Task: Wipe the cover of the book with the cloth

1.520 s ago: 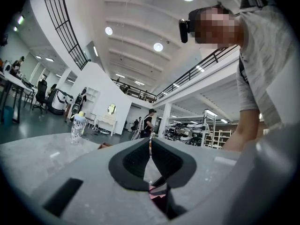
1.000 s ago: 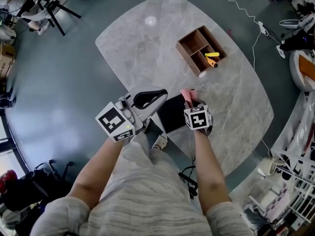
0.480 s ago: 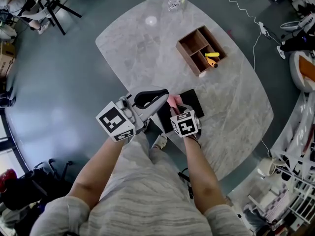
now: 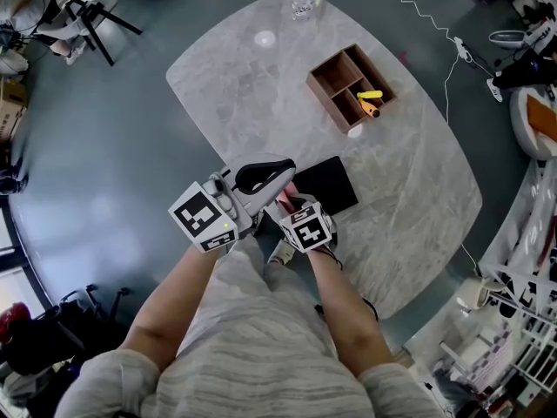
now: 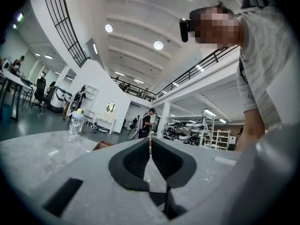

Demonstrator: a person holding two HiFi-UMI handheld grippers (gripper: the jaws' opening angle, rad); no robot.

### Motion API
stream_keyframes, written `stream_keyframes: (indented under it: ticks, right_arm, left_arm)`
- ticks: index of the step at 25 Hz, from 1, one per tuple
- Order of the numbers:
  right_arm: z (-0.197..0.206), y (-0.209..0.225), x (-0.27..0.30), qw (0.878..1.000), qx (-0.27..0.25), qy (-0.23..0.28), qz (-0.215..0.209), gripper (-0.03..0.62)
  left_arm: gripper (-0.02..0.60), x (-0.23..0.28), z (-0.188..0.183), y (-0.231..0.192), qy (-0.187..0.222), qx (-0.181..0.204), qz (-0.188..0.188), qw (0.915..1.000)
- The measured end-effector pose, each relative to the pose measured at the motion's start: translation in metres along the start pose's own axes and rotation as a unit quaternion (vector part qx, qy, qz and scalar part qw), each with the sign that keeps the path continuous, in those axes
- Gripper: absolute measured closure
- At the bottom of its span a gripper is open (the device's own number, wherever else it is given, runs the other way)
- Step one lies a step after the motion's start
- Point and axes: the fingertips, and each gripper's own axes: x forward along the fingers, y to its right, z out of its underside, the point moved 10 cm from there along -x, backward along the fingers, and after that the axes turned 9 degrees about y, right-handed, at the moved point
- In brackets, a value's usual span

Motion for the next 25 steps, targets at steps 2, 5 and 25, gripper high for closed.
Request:
stream_keyframes:
  ticks: [2, 5, 25]
  right_arm:
    - [0.001, -0.006, 0.001, 1.0, 0.02, 0.005, -0.022, 0.54]
    - [0.002, -0.017, 0.001, 0.995, 0.05, 0.025, -0.078, 0.54]
    - [-0.008, -0.009, -0.156, 0.954, 0.086, 0.283, -0.051, 0.54]
  left_arm:
    - [0.557, 0.0, 0.0, 0.002, 0.001, 0.0, 0.0, 1.0]
    - [0.557, 0.001, 0.0, 0.003, 0.003, -0.001, 0.001, 1.0]
    - [0.557, 0.003, -0.021, 0.041, 0.024, 0.023, 0.011, 0.9994]
